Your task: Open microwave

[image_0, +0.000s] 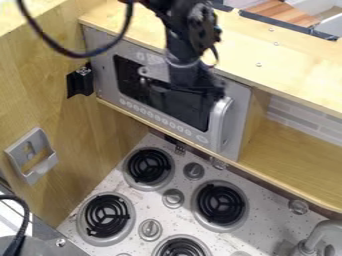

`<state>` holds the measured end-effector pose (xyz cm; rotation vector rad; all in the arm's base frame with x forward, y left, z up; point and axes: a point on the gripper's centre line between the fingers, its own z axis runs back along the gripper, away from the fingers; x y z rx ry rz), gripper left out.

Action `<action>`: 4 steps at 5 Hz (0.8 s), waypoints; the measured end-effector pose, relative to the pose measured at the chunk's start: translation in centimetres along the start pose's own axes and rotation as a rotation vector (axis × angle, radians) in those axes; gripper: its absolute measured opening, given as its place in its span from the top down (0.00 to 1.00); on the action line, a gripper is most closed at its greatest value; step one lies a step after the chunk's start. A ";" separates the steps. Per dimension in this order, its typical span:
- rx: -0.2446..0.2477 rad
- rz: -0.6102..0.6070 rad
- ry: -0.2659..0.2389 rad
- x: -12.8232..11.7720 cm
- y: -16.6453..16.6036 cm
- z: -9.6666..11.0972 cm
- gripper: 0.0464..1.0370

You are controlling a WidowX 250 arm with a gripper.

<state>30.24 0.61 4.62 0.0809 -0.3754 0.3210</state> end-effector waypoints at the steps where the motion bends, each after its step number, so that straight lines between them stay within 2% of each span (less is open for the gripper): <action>1: -0.036 -0.056 0.005 -0.2 -1.2 -1.4 0.04; 4: -0.098 -0.134 -0.031 1.1 -3.8 -4.5 0.04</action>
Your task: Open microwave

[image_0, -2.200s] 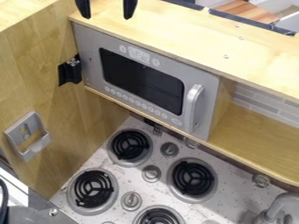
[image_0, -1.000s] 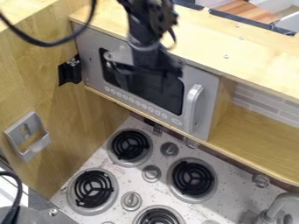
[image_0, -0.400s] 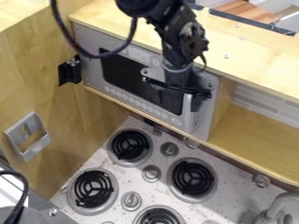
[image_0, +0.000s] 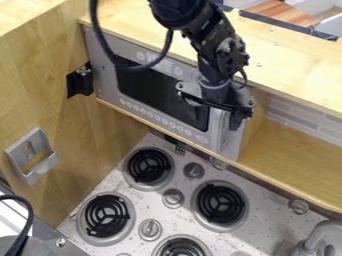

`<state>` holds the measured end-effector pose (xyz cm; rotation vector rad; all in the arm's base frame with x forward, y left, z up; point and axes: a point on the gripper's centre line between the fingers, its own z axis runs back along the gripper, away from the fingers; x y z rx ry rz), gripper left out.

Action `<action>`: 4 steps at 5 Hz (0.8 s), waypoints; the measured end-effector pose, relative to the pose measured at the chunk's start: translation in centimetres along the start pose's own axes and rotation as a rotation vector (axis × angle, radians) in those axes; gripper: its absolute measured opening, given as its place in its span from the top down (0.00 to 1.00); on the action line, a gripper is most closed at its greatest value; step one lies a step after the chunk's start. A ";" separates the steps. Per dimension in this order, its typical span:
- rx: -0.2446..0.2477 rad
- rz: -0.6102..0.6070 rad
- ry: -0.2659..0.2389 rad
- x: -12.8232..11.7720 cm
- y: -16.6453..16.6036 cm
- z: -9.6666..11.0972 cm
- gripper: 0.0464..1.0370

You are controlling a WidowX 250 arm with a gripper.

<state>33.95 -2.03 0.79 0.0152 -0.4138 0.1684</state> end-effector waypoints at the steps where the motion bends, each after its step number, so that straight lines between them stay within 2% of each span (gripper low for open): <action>1: 0.005 -0.012 0.006 0.2 -0.1 -0.7 0.04; 2: 0.018 -0.010 0.008 0.3 0.1 -1.2 0.07; 4: 0.028 0.000 -0.006 0.4 0.3 -1.4 0.65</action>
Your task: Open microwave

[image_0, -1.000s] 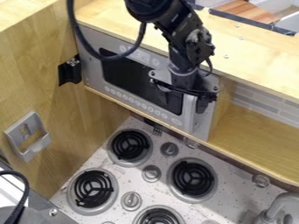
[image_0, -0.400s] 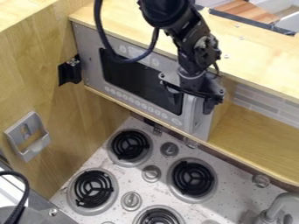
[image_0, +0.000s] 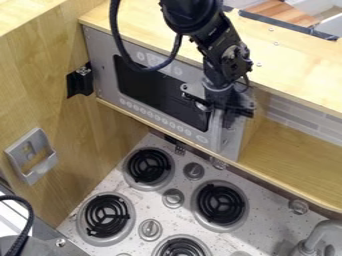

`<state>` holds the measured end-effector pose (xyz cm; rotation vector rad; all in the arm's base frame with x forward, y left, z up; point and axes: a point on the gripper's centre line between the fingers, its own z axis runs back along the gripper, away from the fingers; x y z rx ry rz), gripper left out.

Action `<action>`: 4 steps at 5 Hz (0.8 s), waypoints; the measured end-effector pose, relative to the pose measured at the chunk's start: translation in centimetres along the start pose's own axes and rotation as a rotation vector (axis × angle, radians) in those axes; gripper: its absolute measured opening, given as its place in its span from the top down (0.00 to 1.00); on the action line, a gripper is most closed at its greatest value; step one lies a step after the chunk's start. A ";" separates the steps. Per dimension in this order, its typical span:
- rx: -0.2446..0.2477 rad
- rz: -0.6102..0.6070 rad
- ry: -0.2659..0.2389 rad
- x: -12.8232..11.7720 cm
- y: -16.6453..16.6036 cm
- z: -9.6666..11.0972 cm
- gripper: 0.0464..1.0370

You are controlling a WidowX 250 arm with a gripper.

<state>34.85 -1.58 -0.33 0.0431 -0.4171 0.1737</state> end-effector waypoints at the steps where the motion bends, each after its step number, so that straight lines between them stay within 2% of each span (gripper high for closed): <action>1: -0.002 -0.001 -0.003 0.0 -0.1 0.0 0.71; 2: 0.000 0.005 -0.005 0.0 -0.1 -0.1 0.71; 3: 0.030 0.021 0.014 -1.2 0.6 0.0 0.71; 4: 0.059 0.035 0.042 -2.8 1.6 0.9 0.71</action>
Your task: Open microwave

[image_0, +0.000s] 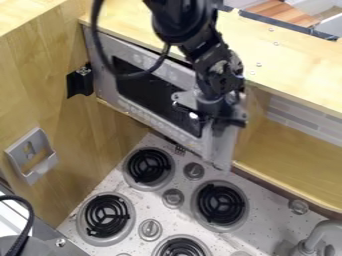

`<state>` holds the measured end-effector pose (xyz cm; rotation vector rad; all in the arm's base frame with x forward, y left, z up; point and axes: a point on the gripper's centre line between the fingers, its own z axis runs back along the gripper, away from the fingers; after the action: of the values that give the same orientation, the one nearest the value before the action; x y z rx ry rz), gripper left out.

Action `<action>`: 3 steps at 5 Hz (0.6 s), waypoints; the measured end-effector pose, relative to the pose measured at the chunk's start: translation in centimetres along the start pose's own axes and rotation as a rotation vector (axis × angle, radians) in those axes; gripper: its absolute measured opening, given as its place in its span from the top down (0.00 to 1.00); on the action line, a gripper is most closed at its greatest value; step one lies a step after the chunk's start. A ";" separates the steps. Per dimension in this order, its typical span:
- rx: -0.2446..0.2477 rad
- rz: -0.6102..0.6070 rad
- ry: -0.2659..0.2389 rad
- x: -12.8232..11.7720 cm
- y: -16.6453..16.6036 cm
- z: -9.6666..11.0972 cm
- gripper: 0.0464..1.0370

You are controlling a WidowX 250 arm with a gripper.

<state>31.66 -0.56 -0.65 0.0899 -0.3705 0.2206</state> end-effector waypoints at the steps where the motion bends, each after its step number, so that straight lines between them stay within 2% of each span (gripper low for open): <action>1: 0.036 0.014 0.032 -1.5 1.1 0.9 0.71; 3: 0.083 0.014 0.072 -3.3 2.5 1.8 0.71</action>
<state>27.41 0.96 -0.07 0.1602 -0.2900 0.2526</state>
